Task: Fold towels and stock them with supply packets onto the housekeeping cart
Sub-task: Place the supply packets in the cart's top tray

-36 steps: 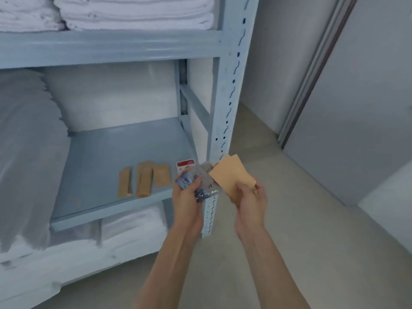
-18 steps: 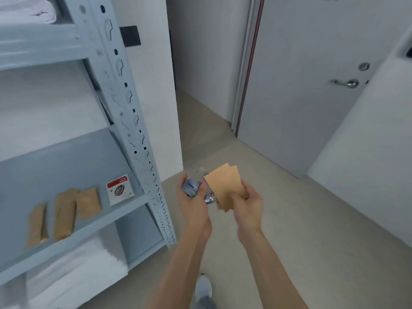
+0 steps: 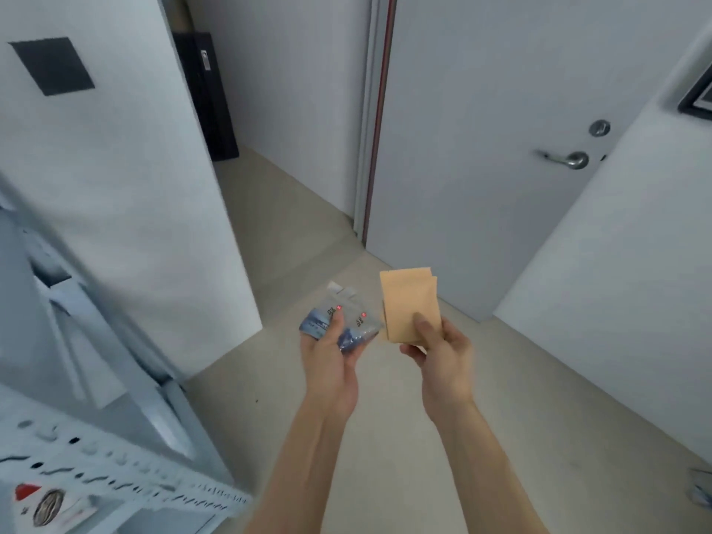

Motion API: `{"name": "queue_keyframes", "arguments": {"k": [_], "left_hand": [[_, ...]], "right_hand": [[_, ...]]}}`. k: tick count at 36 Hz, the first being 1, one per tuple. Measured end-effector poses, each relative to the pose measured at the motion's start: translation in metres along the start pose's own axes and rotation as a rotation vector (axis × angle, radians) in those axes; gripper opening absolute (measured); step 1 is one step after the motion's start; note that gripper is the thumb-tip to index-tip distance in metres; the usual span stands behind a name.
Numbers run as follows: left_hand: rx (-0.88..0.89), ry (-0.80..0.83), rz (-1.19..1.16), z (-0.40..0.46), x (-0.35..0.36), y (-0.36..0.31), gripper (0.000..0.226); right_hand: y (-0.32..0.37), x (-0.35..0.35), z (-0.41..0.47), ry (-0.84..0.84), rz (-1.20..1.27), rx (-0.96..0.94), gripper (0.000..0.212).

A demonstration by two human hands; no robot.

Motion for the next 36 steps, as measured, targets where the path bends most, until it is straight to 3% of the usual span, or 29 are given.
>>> {"name": "queue_keyframes", "arguments": {"k": [9,23,36], "left_hand": [[0.054,0.037,0.024,0.087,0.087,0.019,0.019],[0.297,-0.044,-0.030,0.216,0.250,0.030,0.038],[0.321,-0.162,-0.140,0.384,0.274,-0.010,0.033]], "right_hand": [[0.030,-0.001,0.137,-0.080,0.198,0.040,0.008],[0.107,0.056,0.351,0.269,0.256,0.170,0.011],[0.091,0.174,0.503,0.424,0.129,0.169,0.012]]}}
Point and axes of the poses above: each hand's wrist, its own z-axis towards the middle knuckle, its own x-axis out of the palm, y = z × x, the point moved 4 cm from there along z, towards the middle knuckle, and after that the axes turned 7 degrees about z, right-handed, at the moved point
